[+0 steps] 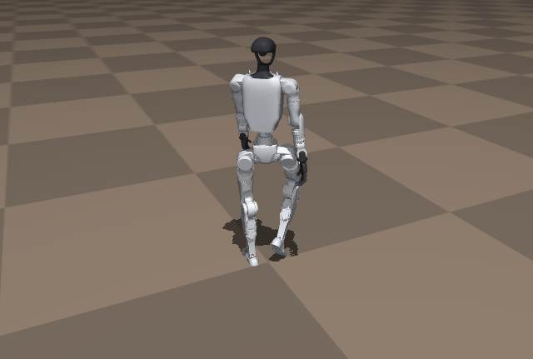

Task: In place motions

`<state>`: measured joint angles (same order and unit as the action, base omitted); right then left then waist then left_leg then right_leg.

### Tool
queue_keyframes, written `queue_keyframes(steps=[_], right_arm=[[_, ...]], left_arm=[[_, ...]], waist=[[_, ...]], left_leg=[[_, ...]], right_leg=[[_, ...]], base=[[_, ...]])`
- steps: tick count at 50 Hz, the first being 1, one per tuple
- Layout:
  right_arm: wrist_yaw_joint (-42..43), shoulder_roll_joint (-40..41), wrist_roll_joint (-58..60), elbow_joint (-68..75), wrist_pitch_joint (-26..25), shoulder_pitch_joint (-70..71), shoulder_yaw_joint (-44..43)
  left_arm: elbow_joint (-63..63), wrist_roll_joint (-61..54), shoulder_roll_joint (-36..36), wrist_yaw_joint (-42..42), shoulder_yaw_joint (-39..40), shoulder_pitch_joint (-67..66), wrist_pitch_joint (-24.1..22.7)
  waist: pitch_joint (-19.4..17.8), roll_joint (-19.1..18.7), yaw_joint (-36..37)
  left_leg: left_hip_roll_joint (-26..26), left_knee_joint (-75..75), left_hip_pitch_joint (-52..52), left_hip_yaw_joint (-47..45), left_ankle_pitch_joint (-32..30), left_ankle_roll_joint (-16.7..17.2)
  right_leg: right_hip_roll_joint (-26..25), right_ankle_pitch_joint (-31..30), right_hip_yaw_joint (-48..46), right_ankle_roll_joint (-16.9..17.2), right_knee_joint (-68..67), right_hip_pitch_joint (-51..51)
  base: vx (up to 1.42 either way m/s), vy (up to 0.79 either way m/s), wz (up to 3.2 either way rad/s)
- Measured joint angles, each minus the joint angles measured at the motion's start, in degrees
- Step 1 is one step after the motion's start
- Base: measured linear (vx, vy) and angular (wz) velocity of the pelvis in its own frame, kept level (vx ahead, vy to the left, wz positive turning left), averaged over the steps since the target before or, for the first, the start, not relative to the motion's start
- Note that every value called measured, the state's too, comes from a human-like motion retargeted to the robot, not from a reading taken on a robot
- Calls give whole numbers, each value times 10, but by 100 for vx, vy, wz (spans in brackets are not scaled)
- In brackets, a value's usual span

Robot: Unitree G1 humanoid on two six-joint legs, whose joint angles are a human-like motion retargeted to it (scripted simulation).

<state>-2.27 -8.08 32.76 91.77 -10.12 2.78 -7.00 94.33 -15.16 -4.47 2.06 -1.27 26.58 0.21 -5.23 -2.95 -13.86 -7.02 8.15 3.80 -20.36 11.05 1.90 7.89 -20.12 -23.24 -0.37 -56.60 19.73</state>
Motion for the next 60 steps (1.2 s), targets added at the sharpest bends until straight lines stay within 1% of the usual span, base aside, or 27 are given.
queue_keyframes(steps=[3,6,8,10,12,17,22,23,25,26,27,28,30,33,35,37,40,42,45,47,50,53,54,55,57,58,60], right_arm=[[-28,-61,-116,56,-77,-66,-58],[15,-95,-188,56,-68,-145,-102],[61,-111,-204,56,-37,-188,-124],[99,-127,-207,56,-12,-239,-148],[131,-137,-220,56,-8,-285,-178],[149,-123,-247,56,-8,-280,-178],[97,-91,-221,56,-26,-191,-112],[83,-84,-215,56,-32,-166,-98],[52,-70,-210,56,-37,-109,-65],[33,-52,-219,56,-40,-57,-37],[12,-31,-227,56,-41,5,-14],[-12,-5,-236,56,-36,86,1],[-62,42,-247,14,-39,202,30],[-162,107,-207,-134,-27,376,33],[-197,102,-181,-219,9,472,30],[-189,68,-193,-284,46,536,48],[-150,20,-219,-342,76,579,58],[-135,16,-201,-359,101,574,23],[-108,59,-211,-344,110,565,22],[-125,94,-203,-317,108,524,27],[-150,124,-160,-269,97,441,41],[-152,110,-116,-228,97,313,54],[-149,99,-96,-212,94,260,44],[-146,86,-72,-194,88,202,29],[-136,54,-41,-130,62,94,-15],[-120,32,-45,-82,39,55,-30],[-58,4,-89,4,4,13,-50]], left_arm=[[-115,40,-20,32,11,155,-21],[-201,59,-39,-65,27,224,-71],[-238,64,-48,-131,41,235,-106],[-263,54,-52,-166,42,225,-135],[-279,46,-42,-147,30,201,-142],[-235,61,-34,-44,17,132,-98],[-108,58,2,-21,1,-28,-78],[-79,58,10,-18,0,-70,-70],[-19,71,14,-12,14,-165,-48],[11,75,11,-10,20,-223,-23],[31,80,4,-6,28,-277,5],[31,88,-11,2,37,-324,40],[31,94,-25,7,61,-394,82],[31,100,-36,30,124,-466,151],[31,114,-46,23,175,-495,166],[31,111,-70,20,224,-512,138],[31,59,-116,8,240,-535,124],[31,6,-143,-38,246,-542,132],[31,-54,-128,-77,276,-527,107],[31,-56,-105,-51,268,-496,93],[31,-30,-75,-7,237,-431,88],[31,-11,-52,-13,173,-361,78],[31,-10,-45,-23,143,-335,75],[31,-10,-38,-35,110,-305,72],[26,-13,-9,-39,60,-225,69],[10,-22,10,-19,44,-155,67],[-98,-30,27,16,15,-62,49]], waist=[[-75,-23,-52],[-122,-40,-125],[-123,-50,-149],[-100,-60,-162],[-63,-61,-140],[-21,-12,-80],[39,3,-14],[53,8,-2],[73,20,15],[77,36,35],[73,42,68],[50,29,127],[-11,20,155],[-118,10,199],[-163,35,267],[-178,73,347],[-168,107,423],[-116,122,427],[-32,106,358],[21,69,282],[65,57,185],[88,71,149],[92,66,147],[97,59,146],[122,27,101],[119,3,57],[60,-24,-1]], left_leg=[[-14,34,-33,14,11,-20],[-33,36,-37,40,9,-26],[-51,34,-45,39,6,-23],[-64,30,-53,36,5,-21],[-60,20,-47,17,4,-19],[-9,-28,14,-48,6,-12],[29,-21,40,-101,30,3],[38,-5,37,-106,36,6],[48,51,32,-113,22,14],[27,162,4,-125,-48,16],[-20,295,-40,-137,-112,7],[-120,470,-118,-150,-163,-24],[-170,650,-246,-49,-201,-69],[-330,873,-393,2,-107,-123],[-339,948,-466,-35,-40,-162],[-312,971,-525,-83,-1,-166],[-283,959,-562,-133,34,-167],[-271,949,-582,-138,53,-167],[-305,952,-585,-98,41,-164],[-294,893,-529,-46,-5,-116],[-190,672,-344,-77,-51,-58],[-25,339,-148,-80,-129,-14],[20,225,-84,-70,-77,3],[63,108,-15,-60,19,21],[33,-28,21,-102,4,6],[10,-36,-6,-49,-12,15],[-9,-34,-25,-14,-22,3]], right_leg=[[91,99,-19,-87,-236,152],[128,142,-45,-131,-323,238],[104,148,-49,-133,-322,284],[80,152,-54,-120,-298,306],[64,156,-41,-115,-272,300],[8,127,3,-74,-119,146],[-61,83,38,-31,241,-107],[-63,121,29,-8,316,-156],[-54,229,-12,-5,434,-228],[-40,231,17,-19,464,-233],[-34,230,54,-26,482,-234],[-44,224,109,-19,476,-229],[-61,208,130,-30,465,-233],[-100,200,142,-68,463,-262],[-66,203,171,-78,455,-266],[-34,208,203,-91,439,-238],[-6,214,209,-103,428,-206],[-1,225,177,-98,436,-195],[-43,226,126,-88,476,-199],[-80,227,79,-79,507,-216],[-67,235,30,-51,511,-219],[-29,246,16,-23,482,-231],[-31,242,10,-18,464,-235],[-36,235,2,-14,441,-238],[-29,132,-46,-13,302,-171],[15,74,-57,-13,141,-76],[-8,62,2,-35,-51,50]], base=[[-49,40,30],[-13,29,71],[9,-1,-24],[34,-26,-37],[32,-28,-64],[8,-9,-88],[23,-2,-85],[29,-9,-49],[28,-15,-60],[19,-16,-156],[-8,-25,-299],[-33,-36,-306],[-50,-40,-162],[-57,-32,-83],[-40,-23,-133],[-2,-22,-116],[40,-16,10],[48,0,150],[22,15,152],[19,25,180],[18,23,150],[42,23,63],[62,28,29],[64,29,68],[36,28,157],[-15,27,189],[-54,22,107]])
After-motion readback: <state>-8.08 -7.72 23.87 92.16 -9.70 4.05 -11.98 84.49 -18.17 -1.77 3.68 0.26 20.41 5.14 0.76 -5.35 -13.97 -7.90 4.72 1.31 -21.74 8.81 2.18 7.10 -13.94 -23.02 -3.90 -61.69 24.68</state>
